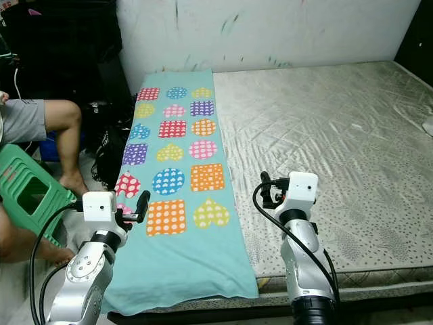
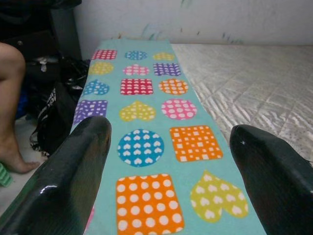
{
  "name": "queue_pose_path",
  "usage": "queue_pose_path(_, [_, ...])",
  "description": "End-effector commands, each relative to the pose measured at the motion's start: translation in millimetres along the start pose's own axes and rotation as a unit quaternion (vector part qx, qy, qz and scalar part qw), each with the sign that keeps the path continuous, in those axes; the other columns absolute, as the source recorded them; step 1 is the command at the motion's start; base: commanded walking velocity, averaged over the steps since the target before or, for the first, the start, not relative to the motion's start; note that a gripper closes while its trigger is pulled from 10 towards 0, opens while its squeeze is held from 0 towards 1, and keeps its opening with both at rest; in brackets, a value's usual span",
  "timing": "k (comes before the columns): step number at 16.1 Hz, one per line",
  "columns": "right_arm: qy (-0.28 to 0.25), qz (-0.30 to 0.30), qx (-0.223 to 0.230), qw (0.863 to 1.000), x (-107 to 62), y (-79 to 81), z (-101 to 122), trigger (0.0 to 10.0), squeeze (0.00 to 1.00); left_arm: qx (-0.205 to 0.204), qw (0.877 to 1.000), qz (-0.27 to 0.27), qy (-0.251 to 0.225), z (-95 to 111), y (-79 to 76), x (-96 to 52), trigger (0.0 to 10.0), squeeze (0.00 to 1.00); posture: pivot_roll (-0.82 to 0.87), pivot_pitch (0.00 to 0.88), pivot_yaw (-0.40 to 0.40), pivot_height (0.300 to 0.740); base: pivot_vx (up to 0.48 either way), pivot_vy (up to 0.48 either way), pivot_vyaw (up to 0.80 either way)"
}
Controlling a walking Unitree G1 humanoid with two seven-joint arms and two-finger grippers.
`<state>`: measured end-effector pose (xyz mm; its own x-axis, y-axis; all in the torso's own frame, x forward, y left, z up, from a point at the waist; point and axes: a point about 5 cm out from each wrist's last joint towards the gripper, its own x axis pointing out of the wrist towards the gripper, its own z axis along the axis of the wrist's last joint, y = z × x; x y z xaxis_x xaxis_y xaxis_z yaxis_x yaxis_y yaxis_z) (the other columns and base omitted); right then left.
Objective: Clean up the room
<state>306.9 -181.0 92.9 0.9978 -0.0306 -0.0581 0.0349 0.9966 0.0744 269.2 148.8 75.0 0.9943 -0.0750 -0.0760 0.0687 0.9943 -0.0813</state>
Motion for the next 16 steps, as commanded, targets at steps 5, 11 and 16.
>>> queue_pose_path(5, [0.007, 0.008, -0.004, 1.0, 2.0, 3.0, -0.8, 10.0, 0.0, 0.0, 1.0, 0.012, -0.003, 3.1, 5.2, 0.2, 10.0, 0.0, -0.08, 0.0, 0.044, 0.74, 0.0, 0.0, 0.0])
queue_pose_path(11, [0.006, 0.01, -0.005, 1.0, 2.9, 4.6, -1.4, 10.0, 0.0, 0.007, 1.0, 0.011, -0.004, 3.8, 6.7, 0.8, 10.0, 0.0, -0.07, 0.0, 0.045, 0.74, 0.0, 0.0, 0.0])
queue_pose_path(16, [0.004, 0.01, -0.005, 1.0, 4.2, 4.9, -0.6, 10.0, 0.0, 0.009, 1.0, 0.011, -0.005, 4.4, 7.8, 0.6, 10.0, 0.0, -0.07, 0.0, 0.046, 0.74, 0.0, 0.0, 0.0])
